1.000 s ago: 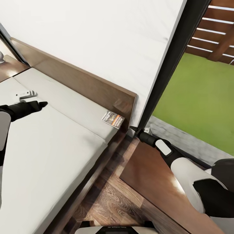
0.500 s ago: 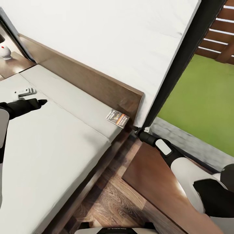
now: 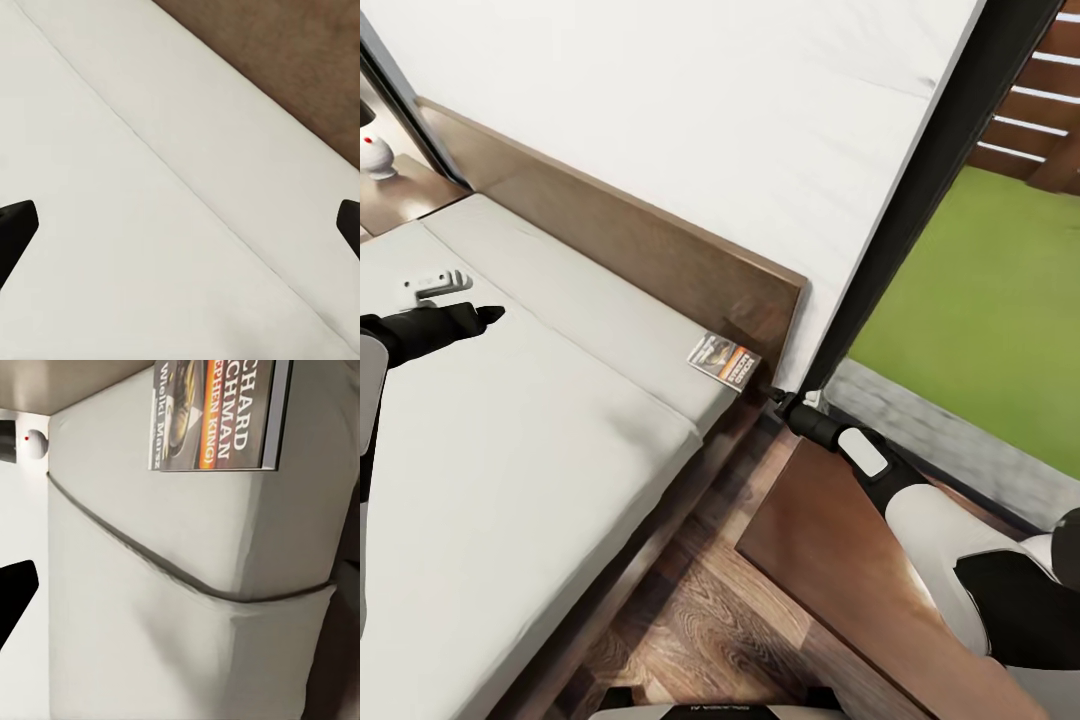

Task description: In the bedroom, move the book from the bed onto either nightstand, and place the two sandals side by side next to the bed.

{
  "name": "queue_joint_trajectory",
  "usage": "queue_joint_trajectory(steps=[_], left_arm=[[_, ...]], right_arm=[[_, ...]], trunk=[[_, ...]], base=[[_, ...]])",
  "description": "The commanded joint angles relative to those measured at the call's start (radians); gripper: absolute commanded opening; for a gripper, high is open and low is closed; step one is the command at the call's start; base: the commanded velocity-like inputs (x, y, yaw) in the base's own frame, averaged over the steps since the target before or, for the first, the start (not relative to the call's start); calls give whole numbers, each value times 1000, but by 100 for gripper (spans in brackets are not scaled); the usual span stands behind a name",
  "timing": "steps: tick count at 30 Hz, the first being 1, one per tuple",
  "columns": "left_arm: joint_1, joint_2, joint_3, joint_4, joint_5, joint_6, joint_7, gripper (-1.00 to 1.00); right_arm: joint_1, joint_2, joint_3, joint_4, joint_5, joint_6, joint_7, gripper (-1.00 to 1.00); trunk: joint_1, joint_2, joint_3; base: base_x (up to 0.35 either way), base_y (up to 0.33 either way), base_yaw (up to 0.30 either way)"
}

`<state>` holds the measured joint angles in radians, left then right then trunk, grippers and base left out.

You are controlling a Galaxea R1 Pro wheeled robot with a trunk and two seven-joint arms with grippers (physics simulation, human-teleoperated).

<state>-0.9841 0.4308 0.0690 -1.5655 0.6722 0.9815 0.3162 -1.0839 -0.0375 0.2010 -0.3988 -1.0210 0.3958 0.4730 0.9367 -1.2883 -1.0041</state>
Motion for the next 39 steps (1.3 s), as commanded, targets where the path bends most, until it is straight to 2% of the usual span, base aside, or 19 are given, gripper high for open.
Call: queue_joint_trajectory(steps=[1, 4, 10, 12, 13, 21, 39], left_arm=[[-1, 0, 0, -1, 10, 3, 9, 100], [-1, 2, 0, -1, 10, 3, 9, 100], [-1, 9, 0, -1, 10, 3, 8, 100], [-1, 9, 0, -1, 10, 3, 8, 100], [-1, 10, 0, -1, 10, 3, 8, 100], [-1, 10, 0, -1, 10, 3, 8, 100], [-1, 10, 0, -1, 10, 3, 7, 100]], right_arm=[[-1, -1, 4, 0, -7, 3, 1, 100], [-1, -2, 4, 0, -6, 2, 1, 100], [-7, -22, 1, -16, -6, 6, 20, 100], [-18, -24, 1, -18, -5, 8, 23, 100], [-48, -26, 1, -15, -1, 11, 26, 100], [-86, -27, 2, -11, 3, 9, 26, 100], [-91, -27, 2, -12, 1, 7, 31, 100]], trunk=[[4, -8, -4], [15, -29, -13], [38, -71, -32], [46, -85, -38], [50, -92, -41], [81, -148, -66], [150, -274, -123]], base=[[0, 0, 0], [0, 0, 0], [0, 0, 0], [0, 0, 0], [0, 0, 0], [0, 0, 0], [0, 0, 0]])
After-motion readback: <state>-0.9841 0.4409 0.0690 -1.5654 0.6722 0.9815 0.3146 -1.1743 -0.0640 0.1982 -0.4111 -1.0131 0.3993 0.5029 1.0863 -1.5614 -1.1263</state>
